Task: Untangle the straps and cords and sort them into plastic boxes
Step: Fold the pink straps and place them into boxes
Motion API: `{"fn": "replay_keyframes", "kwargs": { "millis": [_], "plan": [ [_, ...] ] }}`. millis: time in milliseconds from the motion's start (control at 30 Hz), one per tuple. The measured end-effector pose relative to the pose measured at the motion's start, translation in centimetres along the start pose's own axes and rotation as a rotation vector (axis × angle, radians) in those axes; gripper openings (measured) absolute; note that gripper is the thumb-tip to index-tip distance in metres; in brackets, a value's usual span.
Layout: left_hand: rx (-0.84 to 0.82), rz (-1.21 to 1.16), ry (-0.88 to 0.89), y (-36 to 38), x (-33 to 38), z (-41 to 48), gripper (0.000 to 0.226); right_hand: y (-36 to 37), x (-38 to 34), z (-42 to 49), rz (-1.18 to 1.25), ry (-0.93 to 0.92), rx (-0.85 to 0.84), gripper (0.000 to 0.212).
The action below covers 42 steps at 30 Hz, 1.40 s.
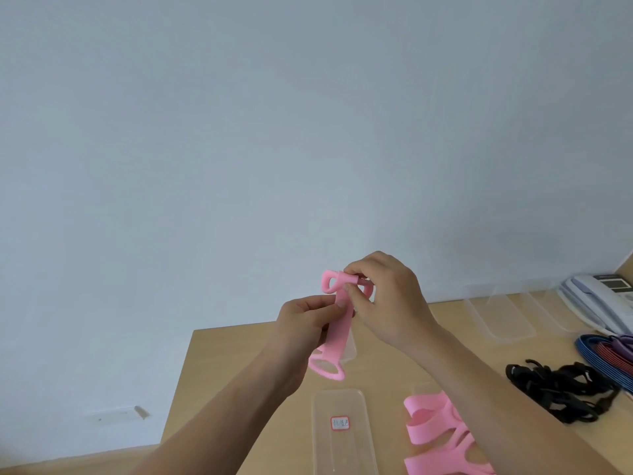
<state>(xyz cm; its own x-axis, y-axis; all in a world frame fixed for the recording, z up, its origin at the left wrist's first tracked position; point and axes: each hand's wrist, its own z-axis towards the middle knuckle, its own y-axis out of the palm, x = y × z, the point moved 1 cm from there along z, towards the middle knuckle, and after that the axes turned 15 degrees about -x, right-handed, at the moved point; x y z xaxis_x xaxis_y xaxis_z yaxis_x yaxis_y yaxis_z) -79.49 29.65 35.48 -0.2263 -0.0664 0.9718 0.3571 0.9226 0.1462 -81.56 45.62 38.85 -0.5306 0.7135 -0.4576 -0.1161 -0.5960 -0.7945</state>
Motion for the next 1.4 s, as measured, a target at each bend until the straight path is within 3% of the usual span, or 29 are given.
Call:
{"fn": "replay_keyframes", "kwargs": {
  "millis": [367,567,667,767,900,1000,1167,1400],
  "plan": [
    [-0.012,-0.07,0.096,-0.5,0.8,-1.7,0.033,0.6,-1.3,-1.2,-0.051,-0.149,0.059,0.015],
    [0.021,-0.061,0.106,-1.0,0.1,-2.0,0.029,0.4,-2.3,-1.6,-0.001,-0.155,-0.026,0.011],
    [0.017,-0.001,0.117,-1.2,0.0,-2.2,0.025,-0.2,-2.2,-1.3,0.082,-0.074,-0.032,0.009],
    [0.028,0.04,0.136,-1.0,0.1,-2.4,0.016,-0.4,-1.7,-0.9,0.067,0.022,-0.176,0.022],
    [0.036,0.055,0.135,-0.8,0.0,-2.7,0.018,0.1,-1.5,-0.9,0.112,0.022,-0.332,0.015],
    [0.039,0.1,0.116,-0.6,-0.2,-3.0,0.015,0.2,-1.2,-1.1,0.138,0.071,-0.298,0.013],
    [-0.014,0.154,0.015,-0.5,-0.7,-3.5,0.028,0.6,-1.0,-1.5,0.162,0.094,-0.296,0.009],
    [-0.023,0.117,-0.04,-0.7,-1.0,-3.8,0.025,1.1,-1.4,-1.9,0.029,0.042,-0.181,0.003]
  ]
}}
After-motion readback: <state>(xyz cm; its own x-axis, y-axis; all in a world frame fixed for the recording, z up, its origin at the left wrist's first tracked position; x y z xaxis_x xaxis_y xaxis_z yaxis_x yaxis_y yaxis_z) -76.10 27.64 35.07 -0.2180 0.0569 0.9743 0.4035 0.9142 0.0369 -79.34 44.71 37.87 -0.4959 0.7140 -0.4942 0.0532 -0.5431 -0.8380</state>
